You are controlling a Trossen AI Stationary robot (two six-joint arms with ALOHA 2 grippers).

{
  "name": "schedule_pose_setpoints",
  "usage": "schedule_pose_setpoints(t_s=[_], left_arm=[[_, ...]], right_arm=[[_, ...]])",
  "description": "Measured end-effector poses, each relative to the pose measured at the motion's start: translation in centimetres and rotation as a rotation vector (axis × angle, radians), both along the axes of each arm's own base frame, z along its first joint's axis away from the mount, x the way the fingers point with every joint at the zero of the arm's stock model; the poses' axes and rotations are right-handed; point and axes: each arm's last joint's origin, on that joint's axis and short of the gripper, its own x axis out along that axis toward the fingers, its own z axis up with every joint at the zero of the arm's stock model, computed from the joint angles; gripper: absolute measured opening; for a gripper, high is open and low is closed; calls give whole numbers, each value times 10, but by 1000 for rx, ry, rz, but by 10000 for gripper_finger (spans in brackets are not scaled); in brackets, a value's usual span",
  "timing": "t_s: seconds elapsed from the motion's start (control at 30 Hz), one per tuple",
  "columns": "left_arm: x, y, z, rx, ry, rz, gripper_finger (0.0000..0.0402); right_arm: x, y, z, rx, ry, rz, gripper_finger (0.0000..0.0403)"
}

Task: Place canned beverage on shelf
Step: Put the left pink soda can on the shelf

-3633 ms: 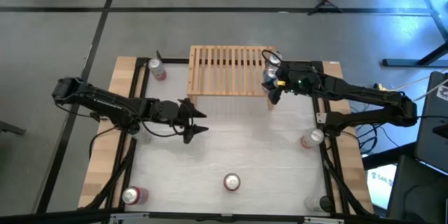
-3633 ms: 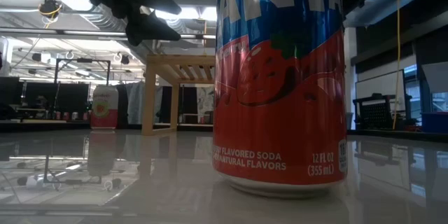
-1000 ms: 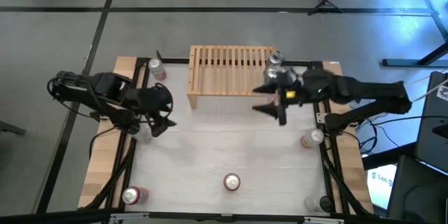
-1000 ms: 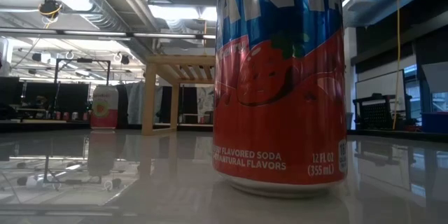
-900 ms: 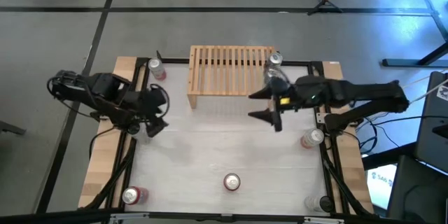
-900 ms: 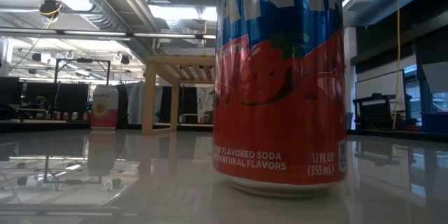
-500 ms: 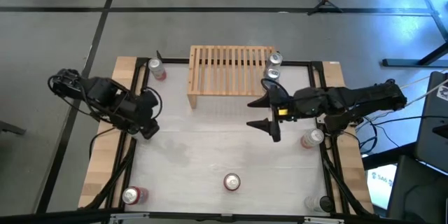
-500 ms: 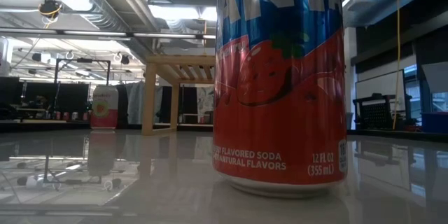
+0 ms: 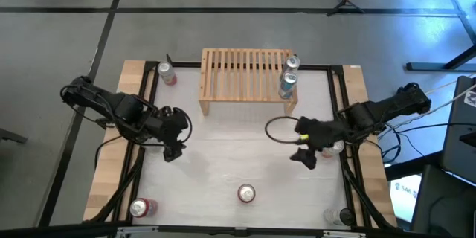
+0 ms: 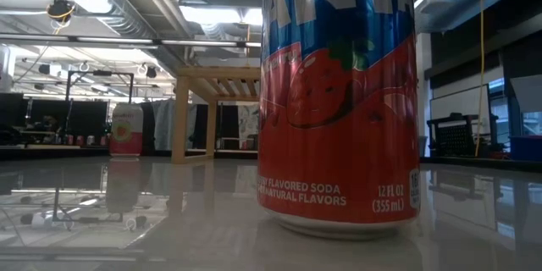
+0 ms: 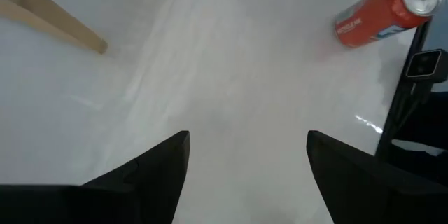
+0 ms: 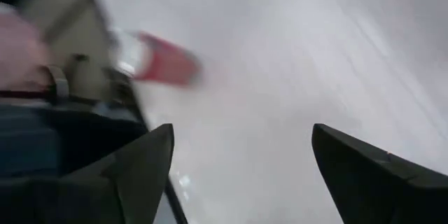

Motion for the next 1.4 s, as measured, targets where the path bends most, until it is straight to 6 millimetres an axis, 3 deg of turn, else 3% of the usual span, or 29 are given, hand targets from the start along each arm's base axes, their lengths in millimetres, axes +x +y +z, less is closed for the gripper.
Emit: schedule_pose_setpoints(t_s=[0.3, 0.47, 0.77, 1.4], left_arm=[[1, 1, 0, 50, -14, 1, 279], [1, 2, 0, 75, -21, 4, 279], [1, 3, 0, 100, -25, -4, 279], [1, 3, 0, 117, -27, -22, 279]], right_arm=[[-38, -15, -16, -122, 444, -353, 326], [-45, -18, -27, -117, 481, -416, 326], [-70, -27, -67, -99, 650, -468, 326], [-81, -30, -99, -91, 742, -461, 326]])
